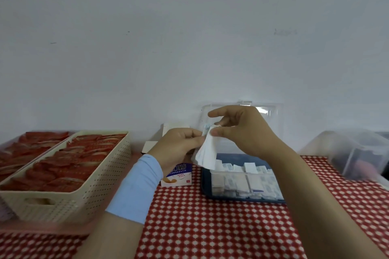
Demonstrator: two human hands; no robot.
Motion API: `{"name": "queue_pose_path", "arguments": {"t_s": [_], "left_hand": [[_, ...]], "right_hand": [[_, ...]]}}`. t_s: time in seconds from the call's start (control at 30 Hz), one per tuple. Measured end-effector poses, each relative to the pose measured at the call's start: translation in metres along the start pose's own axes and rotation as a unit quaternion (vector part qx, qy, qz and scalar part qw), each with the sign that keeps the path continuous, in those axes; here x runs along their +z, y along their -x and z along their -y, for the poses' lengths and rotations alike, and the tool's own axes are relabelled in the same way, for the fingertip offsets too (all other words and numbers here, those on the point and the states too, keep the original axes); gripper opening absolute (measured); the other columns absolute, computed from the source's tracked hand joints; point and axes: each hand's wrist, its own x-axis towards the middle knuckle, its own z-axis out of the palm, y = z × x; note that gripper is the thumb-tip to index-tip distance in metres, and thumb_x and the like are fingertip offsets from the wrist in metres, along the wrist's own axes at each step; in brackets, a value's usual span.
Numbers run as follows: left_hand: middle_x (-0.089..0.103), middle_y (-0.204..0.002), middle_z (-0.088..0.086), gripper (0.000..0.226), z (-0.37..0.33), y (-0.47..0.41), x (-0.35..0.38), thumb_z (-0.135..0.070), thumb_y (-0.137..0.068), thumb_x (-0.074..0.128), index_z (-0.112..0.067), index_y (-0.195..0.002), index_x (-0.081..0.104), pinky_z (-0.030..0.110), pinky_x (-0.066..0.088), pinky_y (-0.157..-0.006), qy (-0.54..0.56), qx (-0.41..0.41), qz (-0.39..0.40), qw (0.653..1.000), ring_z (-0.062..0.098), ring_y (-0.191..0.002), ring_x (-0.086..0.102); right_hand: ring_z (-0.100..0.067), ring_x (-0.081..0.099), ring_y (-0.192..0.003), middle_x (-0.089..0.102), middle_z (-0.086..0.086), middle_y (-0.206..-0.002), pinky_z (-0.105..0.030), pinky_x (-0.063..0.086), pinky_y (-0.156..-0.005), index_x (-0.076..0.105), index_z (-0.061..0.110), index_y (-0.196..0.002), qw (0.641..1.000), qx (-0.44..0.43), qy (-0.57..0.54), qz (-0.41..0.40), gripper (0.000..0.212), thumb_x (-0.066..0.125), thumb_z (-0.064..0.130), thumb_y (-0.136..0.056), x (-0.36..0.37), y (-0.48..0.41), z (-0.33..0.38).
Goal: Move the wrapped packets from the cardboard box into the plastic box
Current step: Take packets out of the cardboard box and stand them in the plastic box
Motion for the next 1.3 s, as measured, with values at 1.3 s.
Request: {"name": "queue_pose_path", "arguments": {"t_s": [1.3], "left_hand": [[0.071,-0.102,0.014,0.047,-0.001,0.003,0.018,-0.032,-0.083,0.063,-0.005,-0.120,0.065,0.033,0.061,-0.066,0.313,-0.020,0.075,0.947,0.025,-0.091,0.073]], "right_hand": [[0.015,0.048,-0.120,0.050,0.023,-0.135,-0.004,0.043,-0.082,0.058,0.022,-0.072,0.988,-0.091,0.101,0.072,0.039,0.094,0.031,-0.057,0.017,0.007,-0.007]]}}
